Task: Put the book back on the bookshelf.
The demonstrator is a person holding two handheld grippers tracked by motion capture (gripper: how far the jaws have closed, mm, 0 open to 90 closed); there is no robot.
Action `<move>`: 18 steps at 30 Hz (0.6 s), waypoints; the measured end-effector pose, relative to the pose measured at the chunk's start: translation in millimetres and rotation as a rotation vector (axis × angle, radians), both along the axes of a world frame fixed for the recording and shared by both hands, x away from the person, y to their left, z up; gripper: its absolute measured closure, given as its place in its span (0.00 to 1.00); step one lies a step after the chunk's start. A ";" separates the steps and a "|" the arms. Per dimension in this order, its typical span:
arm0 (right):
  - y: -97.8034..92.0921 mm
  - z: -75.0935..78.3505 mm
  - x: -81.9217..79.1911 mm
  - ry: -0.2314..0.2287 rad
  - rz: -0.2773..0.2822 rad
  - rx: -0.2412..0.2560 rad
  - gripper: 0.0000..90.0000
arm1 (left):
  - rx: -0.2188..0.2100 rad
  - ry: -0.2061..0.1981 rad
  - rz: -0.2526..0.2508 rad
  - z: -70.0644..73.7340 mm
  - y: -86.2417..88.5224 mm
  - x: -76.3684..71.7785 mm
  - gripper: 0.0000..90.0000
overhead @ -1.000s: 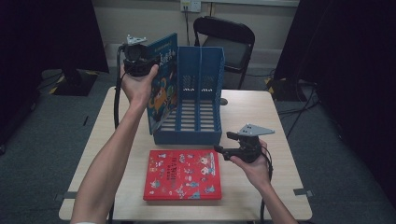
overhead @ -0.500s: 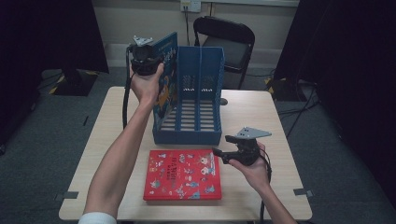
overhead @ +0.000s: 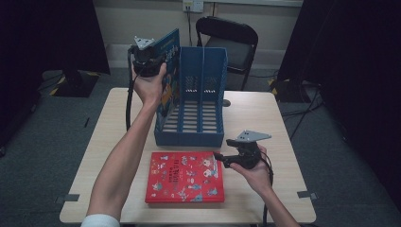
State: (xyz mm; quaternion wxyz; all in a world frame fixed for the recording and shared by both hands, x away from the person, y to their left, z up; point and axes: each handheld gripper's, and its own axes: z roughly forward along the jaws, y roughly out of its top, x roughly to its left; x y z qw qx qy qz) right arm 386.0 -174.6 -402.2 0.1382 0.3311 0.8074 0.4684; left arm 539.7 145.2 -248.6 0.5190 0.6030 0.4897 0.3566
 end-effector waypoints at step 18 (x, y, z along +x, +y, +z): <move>3.2 -4.7 1.4 0.014 0.009 -0.020 0.28 | 0.006 0.012 -0.051 -48.5 6.8 -6.8 0.93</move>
